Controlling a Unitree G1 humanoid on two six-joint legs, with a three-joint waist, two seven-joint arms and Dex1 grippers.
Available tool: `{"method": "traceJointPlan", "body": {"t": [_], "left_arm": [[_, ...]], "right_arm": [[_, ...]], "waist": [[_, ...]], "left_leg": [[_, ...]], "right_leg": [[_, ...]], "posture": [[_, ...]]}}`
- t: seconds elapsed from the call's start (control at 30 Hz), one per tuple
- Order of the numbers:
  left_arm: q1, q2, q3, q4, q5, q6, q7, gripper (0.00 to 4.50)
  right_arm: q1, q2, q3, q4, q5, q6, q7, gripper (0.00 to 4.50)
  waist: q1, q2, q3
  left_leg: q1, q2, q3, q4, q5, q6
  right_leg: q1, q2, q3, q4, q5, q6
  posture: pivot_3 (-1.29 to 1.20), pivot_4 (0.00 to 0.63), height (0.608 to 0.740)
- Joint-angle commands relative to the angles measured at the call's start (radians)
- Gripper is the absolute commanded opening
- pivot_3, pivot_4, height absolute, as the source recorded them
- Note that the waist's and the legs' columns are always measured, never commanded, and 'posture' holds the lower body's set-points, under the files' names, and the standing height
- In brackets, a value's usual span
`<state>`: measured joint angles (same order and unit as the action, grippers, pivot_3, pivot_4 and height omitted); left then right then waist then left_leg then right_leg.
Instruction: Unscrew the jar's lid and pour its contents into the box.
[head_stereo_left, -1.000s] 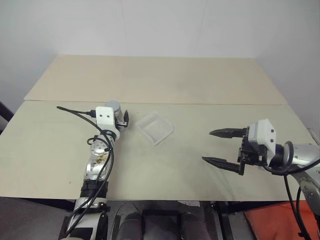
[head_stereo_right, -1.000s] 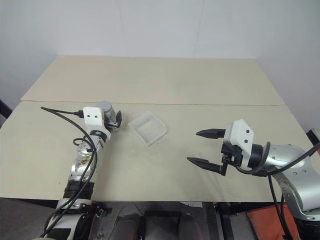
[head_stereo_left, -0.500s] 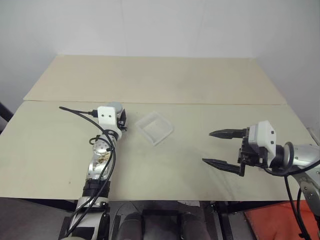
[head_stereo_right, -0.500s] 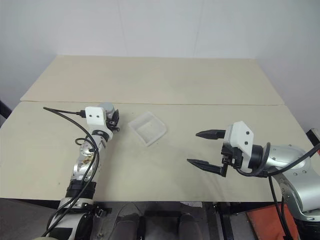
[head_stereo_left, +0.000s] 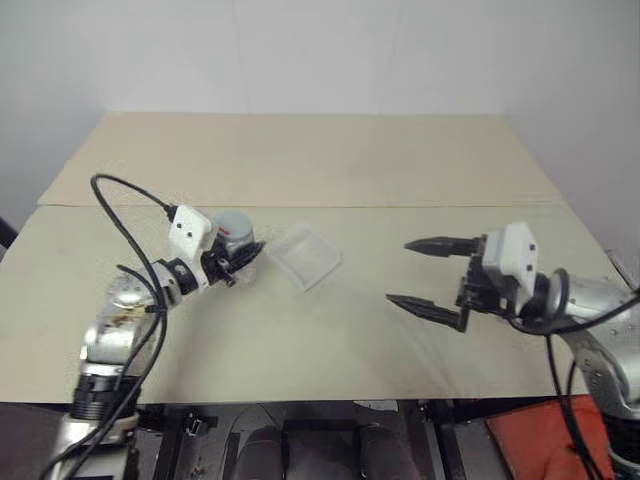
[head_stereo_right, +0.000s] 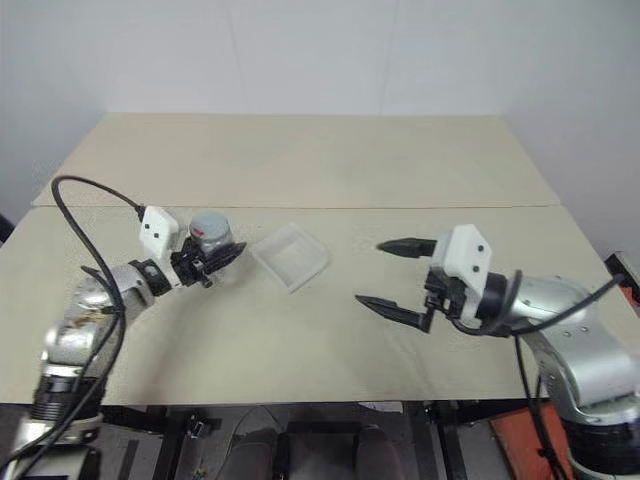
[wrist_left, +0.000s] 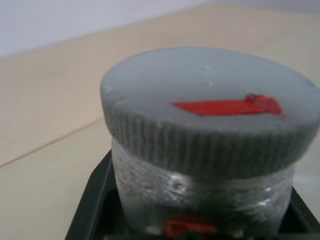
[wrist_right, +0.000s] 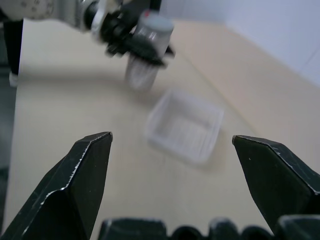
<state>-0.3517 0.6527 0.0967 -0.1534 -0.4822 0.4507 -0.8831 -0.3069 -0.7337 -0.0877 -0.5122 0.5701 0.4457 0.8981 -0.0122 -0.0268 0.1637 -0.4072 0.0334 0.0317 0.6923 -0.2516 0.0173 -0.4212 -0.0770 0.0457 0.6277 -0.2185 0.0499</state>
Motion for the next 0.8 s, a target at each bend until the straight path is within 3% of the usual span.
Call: {"method": "traceJointPlan", "body": {"t": [0.03,0.3,0.57,0.8], "left_arm": [[-0.034,0.067,0.005,-0.055,-0.119,0.039,-0.188,1.96],[-0.149,0.008,-0.065,0.032,-0.125,-0.04,-0.354,1.96],[-0.252,-0.103,-0.153,0.15,-0.063,-0.127,-0.404,1.96],[-0.291,-0.134,-0.184,0.213,-0.028,-0.17,-0.444,1.96]], "right_arm": [[-0.088,0.049,0.035,-0.004,0.028,0.037,-0.045,4.5],[-0.324,0.184,0.18,0.033,0.033,0.2,-0.139,4.5],[-0.371,0.199,0.211,0.026,0.049,0.259,-0.131,4.5],[-0.451,0.233,0.275,0.056,-0.001,0.316,-0.181,4.5]], "waist": [[0.001,0.0,0.0],[0.005,0.0,0.0],[0.008,0.0,0.0],[-0.003,0.0,0.0]], "left_leg": [[0.0,0.0,0.0,0.0,0.0,0.0],[-0.001,0.0,0.0,0.001,0.0,0.0],[-0.003,0.0,-0.001,0.002,0.0,0.0],[-0.003,0.0,-0.001,0.001,0.0,0.0]], "right_leg": [[0.0,0.0,0.0,0.0,0.0,0.0],[0.0,0.0,-0.001,0.0,0.0,0.0],[-0.001,0.0,-0.001,0.0,0.0,0.0],[-0.002,0.0,-0.001,0.001,0.0,0.0]], "posture": [[0.0,0.15,0.74],[0.0,0.15,0.74],[0.0,0.15,0.74],[0.0,0.15,0.74]]}}
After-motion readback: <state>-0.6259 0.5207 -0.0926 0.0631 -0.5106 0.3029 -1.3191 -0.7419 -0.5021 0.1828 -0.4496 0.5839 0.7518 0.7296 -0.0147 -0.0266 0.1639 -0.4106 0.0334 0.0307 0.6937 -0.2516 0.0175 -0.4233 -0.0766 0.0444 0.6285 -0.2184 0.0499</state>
